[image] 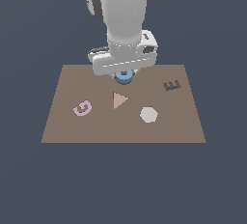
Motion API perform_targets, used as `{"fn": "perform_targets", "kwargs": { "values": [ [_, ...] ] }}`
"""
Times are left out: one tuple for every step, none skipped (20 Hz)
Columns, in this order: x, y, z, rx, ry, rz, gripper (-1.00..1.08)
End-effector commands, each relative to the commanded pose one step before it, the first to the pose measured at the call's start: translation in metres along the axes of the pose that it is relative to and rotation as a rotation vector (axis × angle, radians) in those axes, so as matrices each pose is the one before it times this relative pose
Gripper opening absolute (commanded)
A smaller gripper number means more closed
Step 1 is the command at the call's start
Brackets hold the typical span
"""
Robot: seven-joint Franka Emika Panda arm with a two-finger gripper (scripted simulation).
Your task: Insert a designated object into the corresponding slot on a board.
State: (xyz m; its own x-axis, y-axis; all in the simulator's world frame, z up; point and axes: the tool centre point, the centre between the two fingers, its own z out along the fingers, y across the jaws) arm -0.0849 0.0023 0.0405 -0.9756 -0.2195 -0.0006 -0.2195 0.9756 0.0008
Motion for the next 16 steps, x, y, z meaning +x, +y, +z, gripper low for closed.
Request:
{"fn": "perform_targets", "kwargs": {
  "values": [
    [-0.00008, -0.00007, 0.00144, 0.00009, -0.00014, 0.00048, -1.00],
    [-0.00005, -0.00001, 0.00203, 0.00006, -0.00001, 0.00049, -1.00],
    [-0.00004, -0.00005, 0.00265, 0.00010, 0.00002, 0.00068, -1.00],
    [-0.00001, -0.00002, 0.00205, 0.00009, 0.00004, 0.00048, -1.00],
    [-0.00003, 0.00013, 0.00122, 0.00000, 0.00000, 0.00000, -1.00],
    [0.00004, -0.00020, 0.00043, 0.00010, 0.00006, 0.00047, -1.00],
    [0.00000, 0.00000, 0.00000, 0.00000, 0.00000, 0.00000, 1.00],
    [0.00000, 0.00000, 0.00000, 0.00000, 0.00000, 0.00000, 1.00],
    [0.00000, 0.00000, 0.00000, 0.00000, 0.00000, 0.00000, 1.00],
    [0.00000, 0.00000, 0.00000, 0.00000, 0.00000, 0.00000, 1.00],
    [0.00000, 0.00000, 0.00000, 0.00000, 0.00000, 0.00000, 1.00],
    [0.00000, 0.00000, 0.00000, 0.00000, 0.00000, 0.00000, 1.00],
    [0.00000, 0.00000, 0.00000, 0.00000, 0.00000, 0.00000, 1.00],
    [0.00000, 0.00000, 0.00000, 0.00000, 0.00000, 0.00000, 1.00],
    [0.00000, 0.00000, 0.00000, 0.00000, 0.00000, 0.00000, 1.00],
    [0.00000, 0.00000, 0.00000, 0.00000, 0.00000, 0.00000, 1.00]
  ]
}}
